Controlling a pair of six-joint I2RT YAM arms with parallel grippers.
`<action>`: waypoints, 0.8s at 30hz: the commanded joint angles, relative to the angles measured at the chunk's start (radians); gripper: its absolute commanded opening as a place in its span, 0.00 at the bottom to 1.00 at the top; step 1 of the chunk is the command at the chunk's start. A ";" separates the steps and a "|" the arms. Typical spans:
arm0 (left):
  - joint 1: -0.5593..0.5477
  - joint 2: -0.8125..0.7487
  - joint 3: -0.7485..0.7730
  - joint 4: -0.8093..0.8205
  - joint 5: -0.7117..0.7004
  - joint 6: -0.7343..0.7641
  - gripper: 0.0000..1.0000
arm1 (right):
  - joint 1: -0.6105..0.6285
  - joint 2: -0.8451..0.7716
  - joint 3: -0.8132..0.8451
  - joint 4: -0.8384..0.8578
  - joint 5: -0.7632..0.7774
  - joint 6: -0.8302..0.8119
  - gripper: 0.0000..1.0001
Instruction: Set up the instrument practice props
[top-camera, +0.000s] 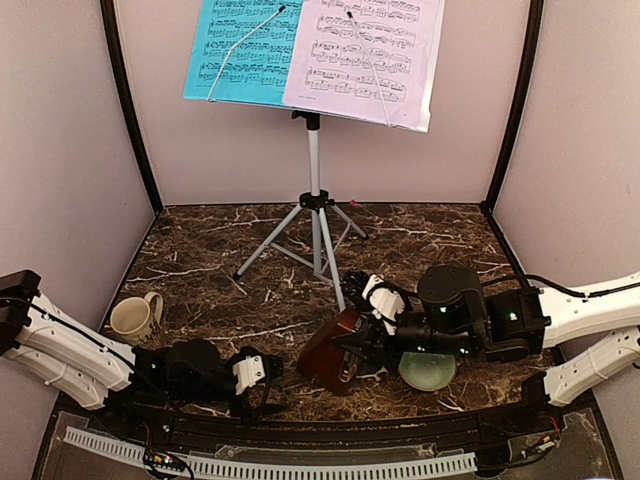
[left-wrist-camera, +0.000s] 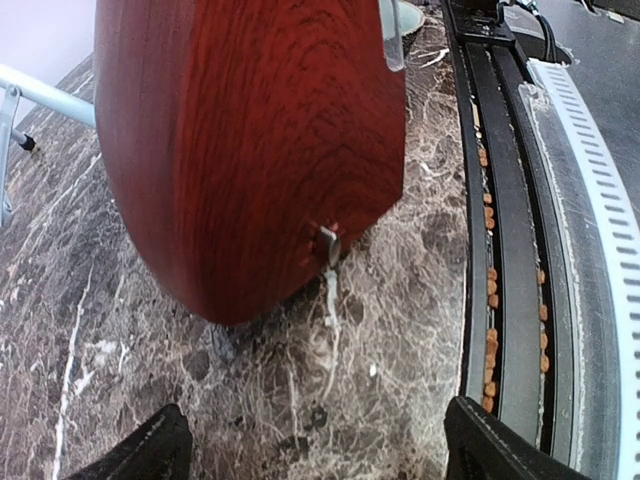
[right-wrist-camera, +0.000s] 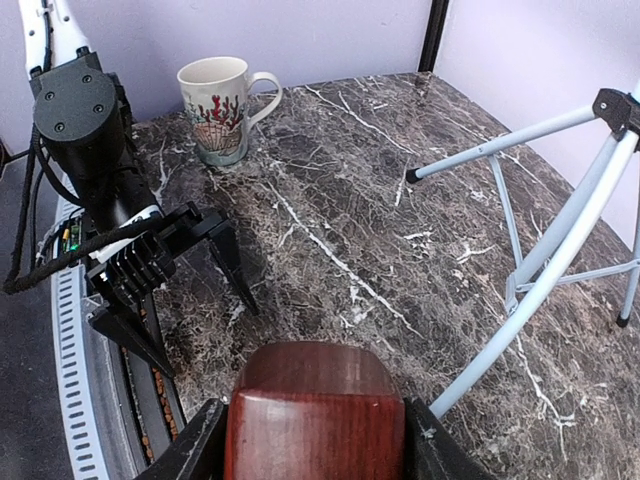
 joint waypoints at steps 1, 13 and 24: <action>-0.022 0.031 0.042 0.079 -0.056 0.029 0.95 | -0.008 -0.049 0.006 0.178 -0.053 -0.038 0.21; -0.027 0.157 0.106 0.151 -0.112 -0.044 0.99 | -0.014 0.045 0.041 0.190 0.011 0.031 0.19; -0.027 0.286 0.142 0.216 -0.135 -0.041 0.95 | -0.015 0.040 0.020 0.233 0.040 0.065 0.18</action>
